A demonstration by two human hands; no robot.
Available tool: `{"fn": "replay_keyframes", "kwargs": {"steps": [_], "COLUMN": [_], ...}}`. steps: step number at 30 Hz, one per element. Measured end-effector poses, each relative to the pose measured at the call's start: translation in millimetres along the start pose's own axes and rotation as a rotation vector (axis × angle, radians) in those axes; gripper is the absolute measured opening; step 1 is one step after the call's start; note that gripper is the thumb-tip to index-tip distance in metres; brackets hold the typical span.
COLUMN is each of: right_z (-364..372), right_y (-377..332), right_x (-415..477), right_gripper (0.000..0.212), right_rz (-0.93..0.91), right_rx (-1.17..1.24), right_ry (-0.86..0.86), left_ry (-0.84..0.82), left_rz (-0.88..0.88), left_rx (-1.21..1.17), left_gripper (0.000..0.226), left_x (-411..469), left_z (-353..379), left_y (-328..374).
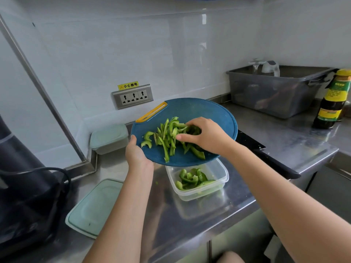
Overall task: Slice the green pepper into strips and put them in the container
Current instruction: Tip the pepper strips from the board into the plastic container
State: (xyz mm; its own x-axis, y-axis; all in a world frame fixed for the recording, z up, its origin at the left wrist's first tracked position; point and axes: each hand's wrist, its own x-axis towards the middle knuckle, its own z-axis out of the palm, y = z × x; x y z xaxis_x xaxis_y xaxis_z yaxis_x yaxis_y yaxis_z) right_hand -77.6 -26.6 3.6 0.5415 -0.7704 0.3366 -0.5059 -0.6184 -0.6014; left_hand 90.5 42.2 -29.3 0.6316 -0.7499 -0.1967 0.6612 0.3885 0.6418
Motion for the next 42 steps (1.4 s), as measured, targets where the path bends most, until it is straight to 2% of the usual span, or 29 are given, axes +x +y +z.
{"fn": "replay_keyframes", "kwargs": {"steps": [3, 8, 14, 18, 23, 31, 35, 36, 42], "right_z": [6.9, 11.0, 19.2, 24.4, 31.0, 40.4, 25.6, 15.2, -24.5], "right_y": [3.3, 5.2, -0.3, -5.0, -13.5, -23.2, -20.3, -17.7, -10.9], "right_x": [-11.0, -28.6, -52.0, -61.8, -71.6, -92.0, -79.4, -66.2, 15.9], "right_gripper": [0.052, 0.035, 0.052, 0.044, 0.04, 0.038, 0.04, 0.043, 0.071], "right_rz": [0.015, 0.099, 0.149, 0.127, 0.112, -0.011, -0.115, -0.111, -0.06], "right_rx": [-0.026, -0.023, 0.073, 0.036, 0.05, -0.079, -0.022, 0.008, 0.033], "right_ry": [0.07, 0.116, 0.161, 0.219, 0.184, 0.139, 0.323, 0.32, -0.148], "left_ry": [-0.018, -0.003, 0.013, -0.012, -0.016, 0.001, -0.007, -0.02, -0.11], "left_rz": [0.004, 0.019, 0.037, 0.041, 0.058, 0.055, 0.043, 0.042, -0.006], "left_rx": [-0.019, -0.027, -0.073, -0.066, -0.089, -0.098, -0.095, -0.096, -0.085], "left_gripper": [0.036, 0.038, 0.033, 0.034, 0.036, 0.034, 0.036, 0.037, 0.04], "left_x": [-3.0, -6.0, -10.8, -10.3, -6.7, -6.0, -8.4, -9.4, -13.0], "left_z": [3.1, 4.1, 10.2, 9.9, 7.8, 7.8, 8.0, 7.7, 9.6], "left_y": [-1.9, -9.1, -15.5, -16.1, -16.1, -12.2, -12.0, -12.0, -12.2]}}
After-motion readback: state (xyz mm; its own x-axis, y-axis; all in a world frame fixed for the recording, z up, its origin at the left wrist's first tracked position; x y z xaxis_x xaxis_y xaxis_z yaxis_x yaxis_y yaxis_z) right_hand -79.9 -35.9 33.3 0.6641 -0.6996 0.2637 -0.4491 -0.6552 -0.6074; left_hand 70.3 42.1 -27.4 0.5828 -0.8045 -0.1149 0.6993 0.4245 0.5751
